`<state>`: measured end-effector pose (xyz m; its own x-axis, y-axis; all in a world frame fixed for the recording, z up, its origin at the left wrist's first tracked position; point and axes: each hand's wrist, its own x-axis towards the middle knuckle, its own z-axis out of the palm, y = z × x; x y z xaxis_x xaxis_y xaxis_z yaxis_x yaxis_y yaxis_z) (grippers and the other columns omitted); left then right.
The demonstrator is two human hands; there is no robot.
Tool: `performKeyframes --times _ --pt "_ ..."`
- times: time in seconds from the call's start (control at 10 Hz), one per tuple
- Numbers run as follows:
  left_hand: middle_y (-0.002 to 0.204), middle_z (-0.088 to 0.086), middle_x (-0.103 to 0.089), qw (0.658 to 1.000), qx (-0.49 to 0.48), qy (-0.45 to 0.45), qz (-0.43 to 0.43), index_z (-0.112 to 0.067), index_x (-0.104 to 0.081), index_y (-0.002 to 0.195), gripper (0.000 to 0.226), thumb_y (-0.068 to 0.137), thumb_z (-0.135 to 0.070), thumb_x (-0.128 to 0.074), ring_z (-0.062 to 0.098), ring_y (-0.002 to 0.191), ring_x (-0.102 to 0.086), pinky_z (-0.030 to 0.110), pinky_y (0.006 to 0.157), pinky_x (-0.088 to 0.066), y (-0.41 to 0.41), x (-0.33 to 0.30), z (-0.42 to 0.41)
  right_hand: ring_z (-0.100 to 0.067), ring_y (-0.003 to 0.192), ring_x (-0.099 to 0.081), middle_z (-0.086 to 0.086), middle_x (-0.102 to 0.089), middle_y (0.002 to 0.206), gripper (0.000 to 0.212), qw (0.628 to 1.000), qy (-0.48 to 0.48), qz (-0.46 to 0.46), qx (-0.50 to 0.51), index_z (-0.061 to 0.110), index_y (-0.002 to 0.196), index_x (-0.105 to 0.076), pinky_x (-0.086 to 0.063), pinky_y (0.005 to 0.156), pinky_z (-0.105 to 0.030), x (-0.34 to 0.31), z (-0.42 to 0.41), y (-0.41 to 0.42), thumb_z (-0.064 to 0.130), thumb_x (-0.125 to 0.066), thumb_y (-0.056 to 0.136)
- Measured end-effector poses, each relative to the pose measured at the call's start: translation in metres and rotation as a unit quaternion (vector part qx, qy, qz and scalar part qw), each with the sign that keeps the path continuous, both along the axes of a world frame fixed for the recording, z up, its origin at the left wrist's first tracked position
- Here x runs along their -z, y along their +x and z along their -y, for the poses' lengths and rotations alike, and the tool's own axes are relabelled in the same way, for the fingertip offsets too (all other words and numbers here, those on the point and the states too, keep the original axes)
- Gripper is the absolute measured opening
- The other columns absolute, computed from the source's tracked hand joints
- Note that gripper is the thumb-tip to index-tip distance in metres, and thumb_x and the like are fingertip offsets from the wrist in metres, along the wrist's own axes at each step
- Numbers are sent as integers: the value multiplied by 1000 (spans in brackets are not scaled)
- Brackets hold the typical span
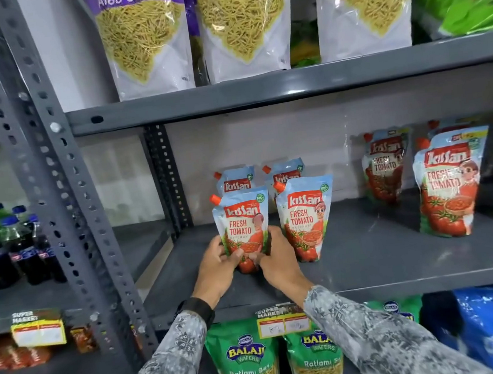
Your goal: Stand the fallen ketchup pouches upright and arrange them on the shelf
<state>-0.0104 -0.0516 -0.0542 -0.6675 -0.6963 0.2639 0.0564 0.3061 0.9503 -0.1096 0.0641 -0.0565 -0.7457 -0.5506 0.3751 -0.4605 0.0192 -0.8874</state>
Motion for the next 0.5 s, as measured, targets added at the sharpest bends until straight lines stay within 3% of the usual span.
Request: performKeyframes --times 0.2,0.4,0.5 --pt "117 -6 -75 1000 -9 -11 5 -38 -58 123 39 95 -13 -71 11 109 -70 40 102 -55 1 2 1 -17 112 -66 0 -69 117 48 1000 1 -11 10 31 117 -47 -56 101 -43 -1 3 1 8 -76 86" --pt "116 -17 -75 998 -21 -62 12 -39 -60 132 42 96 -19 -69 -14 98 -68 29 100 -56 5 4 -4 -16 114 -65 1 -68 120 49 1000 2 -8 1 20 131 -53 -55 103 -43 -1 -1 4 12 -76 87" --pt "119 -18 -74 997 -37 -74 6 -37 -58 139 46 96 -21 -69 -19 99 -67 26 101 -54 10 3 -8 -17 122 -63 8 -64 118 57 1000 -8 13 1 20 137 -50 -52 104 -38 0 -9 10 20 -78 87"
